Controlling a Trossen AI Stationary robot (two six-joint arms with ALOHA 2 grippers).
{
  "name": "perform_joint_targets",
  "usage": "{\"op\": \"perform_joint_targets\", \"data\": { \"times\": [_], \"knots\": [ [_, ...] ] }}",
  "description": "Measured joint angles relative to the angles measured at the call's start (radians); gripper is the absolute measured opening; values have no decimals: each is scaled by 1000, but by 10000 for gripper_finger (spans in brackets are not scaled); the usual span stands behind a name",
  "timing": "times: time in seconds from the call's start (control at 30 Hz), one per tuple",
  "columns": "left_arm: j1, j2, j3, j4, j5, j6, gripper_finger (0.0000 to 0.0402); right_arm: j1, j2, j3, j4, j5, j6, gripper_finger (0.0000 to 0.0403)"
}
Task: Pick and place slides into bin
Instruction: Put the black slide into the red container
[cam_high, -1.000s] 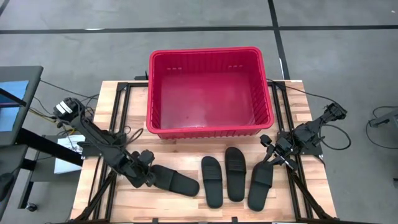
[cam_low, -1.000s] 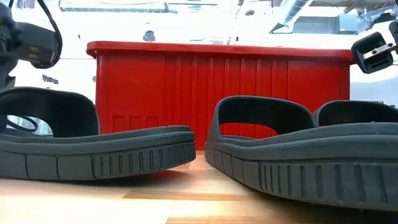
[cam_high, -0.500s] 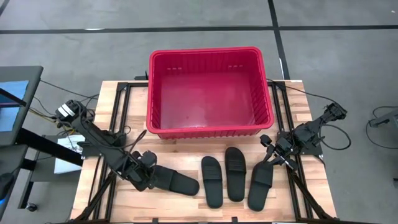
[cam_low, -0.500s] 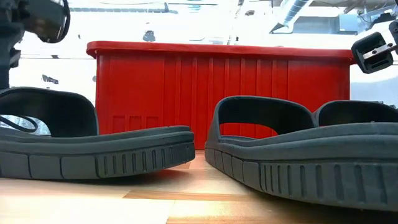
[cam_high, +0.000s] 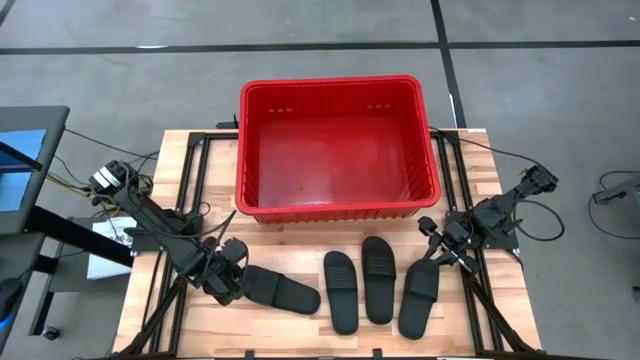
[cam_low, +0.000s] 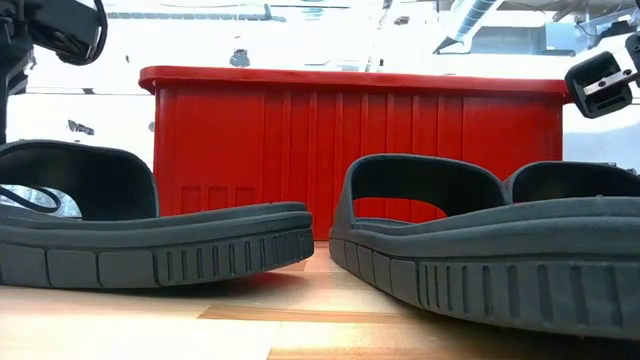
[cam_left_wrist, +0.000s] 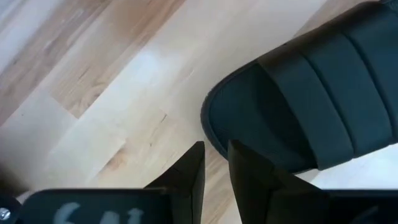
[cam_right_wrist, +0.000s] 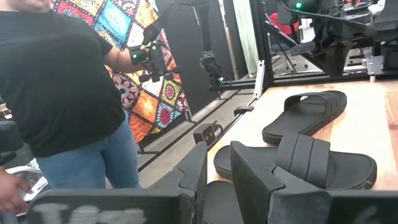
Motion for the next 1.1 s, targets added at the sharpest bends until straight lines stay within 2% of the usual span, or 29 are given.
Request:
{"op": "perform_joint_targets", "data": {
  "times": [0.17,0.33,0.5,0.73,1.1],
  "knots": [
    [11,15,0,1,13,0,61,0,0,0,0,0,0,63],
    [33,87,0,36,69,8,61,0,0,0,0,0,0,63],
    [41,160,0,103,77,13,61,0,0,0,0,0,0,63],
    [41,242,2,109,93,15,61,0,0,0,0,0,0,63],
    [49,274,3,112,96,14,61,0,0,0,0,0,0,63]
  ]
}}
